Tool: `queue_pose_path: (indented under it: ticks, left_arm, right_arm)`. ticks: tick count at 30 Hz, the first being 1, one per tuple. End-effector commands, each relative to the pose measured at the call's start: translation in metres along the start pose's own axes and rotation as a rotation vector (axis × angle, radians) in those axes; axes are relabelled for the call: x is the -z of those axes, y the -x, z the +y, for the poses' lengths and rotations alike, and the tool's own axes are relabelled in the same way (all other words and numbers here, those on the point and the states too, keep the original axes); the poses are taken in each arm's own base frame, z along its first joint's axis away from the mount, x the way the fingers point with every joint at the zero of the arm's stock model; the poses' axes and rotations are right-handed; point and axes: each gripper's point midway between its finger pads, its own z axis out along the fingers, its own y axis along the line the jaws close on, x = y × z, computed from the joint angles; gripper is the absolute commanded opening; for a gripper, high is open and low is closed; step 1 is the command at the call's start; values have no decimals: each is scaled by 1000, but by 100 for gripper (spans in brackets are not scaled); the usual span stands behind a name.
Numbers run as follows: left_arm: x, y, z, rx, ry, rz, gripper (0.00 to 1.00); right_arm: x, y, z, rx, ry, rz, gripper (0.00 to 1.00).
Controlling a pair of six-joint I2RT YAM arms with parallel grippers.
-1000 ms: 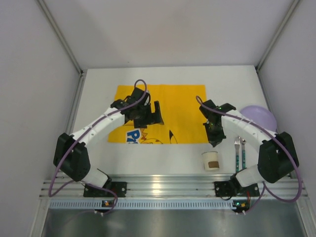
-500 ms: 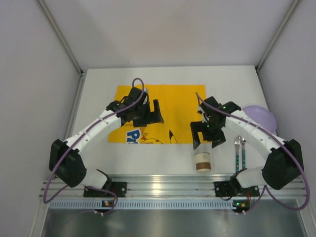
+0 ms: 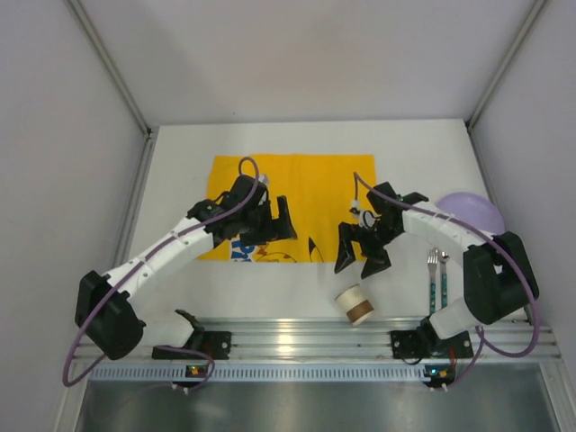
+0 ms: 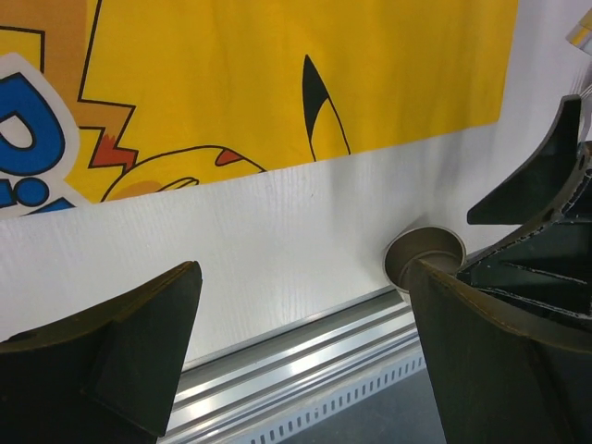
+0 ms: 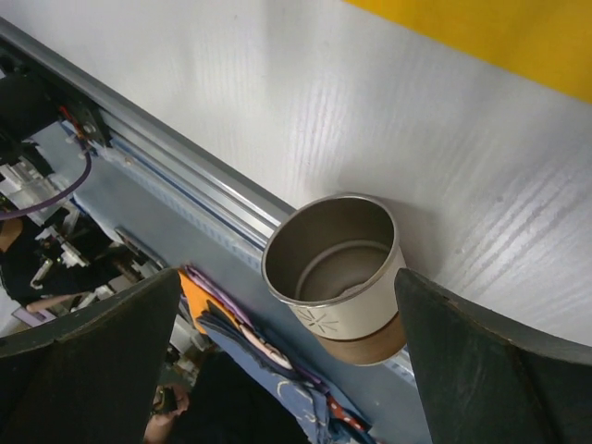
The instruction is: Set the dinner table for one person
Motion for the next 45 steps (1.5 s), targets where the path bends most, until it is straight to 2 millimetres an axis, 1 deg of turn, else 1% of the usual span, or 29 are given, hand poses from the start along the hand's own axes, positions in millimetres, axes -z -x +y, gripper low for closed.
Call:
queue_pose_path:
  ticks: [1,3,4,5,6,8,9,11,13,14,15,17,20,24,28,29,32,33,34,37,38,39,41,42,43,45]
  left_arm:
    - [19,5,-3,23,-24,-73,98]
    - [21,0,4,43,-11,-79,98]
    - [27,0,5,47,-21,-100,98]
    - [25,-6,11,54,-8,-91,98]
    - [25,-8,12,65,-9,-91,98]
    - [27,-13,15,77,-10,-88,98]
    - [29,-14,16,82,-11,-91,98]
    - [34,-14,18,87,-10,-108,98]
    - [37,-15,21,97,-5,-121,98]
    - [39,-16,23,103,-5,-129,98]
    - [40,-16,24,106,-5,-131,98]
    - [40,-19,26,113,-4,-129,98]
    - [42,-22,29,127,-1,-130,98]
    - [44,-27,32,136,-6,-133,98]
    - [44,-31,35,151,-5,-133,98]
    - [44,-32,35,150,-7,-131,98]
    - [47,-32,36,151,-8,-136,98]
    - [48,-28,40,154,13,-159,98]
    - [49,-29,41,154,15,-160,98]
    - [51,-31,44,153,22,-162,98]
    - [52,-31,45,155,27,-165,98]
    - [53,-31,45,156,26,-166,98]
    - [52,-32,47,162,27,-170,98]
    - [53,-32,46,161,22,-173,98]
    - [53,-32,46,161,23,-172,98]
    - [52,-31,46,160,26,-173,98]
  right_arm:
    - [5,19,24,79,110,-61,100]
    - [9,25,28,97,114,-80,100]
    - [11,30,31,100,117,-94,100]
    - [16,39,39,115,130,-113,100]
    - [15,42,41,109,138,-109,100]
    - [13,45,52,103,172,-88,100]
    - [10,42,54,106,177,-73,100]
    - [1,29,57,117,176,-14,100]
    - [-9,20,56,116,172,34,100]
    - [-17,10,55,122,169,69,100]
    - [-22,6,53,118,165,94,100]
    - [-27,-6,51,127,160,141,100]
    - [-30,-18,54,132,173,176,100]
    - [-28,-35,69,162,216,216,100]
    - [-34,-50,73,187,207,260,100]
    - [-34,-51,72,188,204,265,100]
    - [-32,-61,60,192,147,286,100]
    - [-31,-66,51,185,100,291,100]
    - [-32,-73,44,180,73,301,100]
    - [-25,-85,37,161,30,301,100]
    - [-21,-88,37,168,21,292,100]
    - [-17,-90,30,161,-22,292,100]
    - [-11,-93,26,172,-56,273,99]
    - [-8,-96,23,170,-74,277,96]
    - [-7,-99,20,165,-77,278,86]
    - [-4,-105,20,159,-71,271,74]
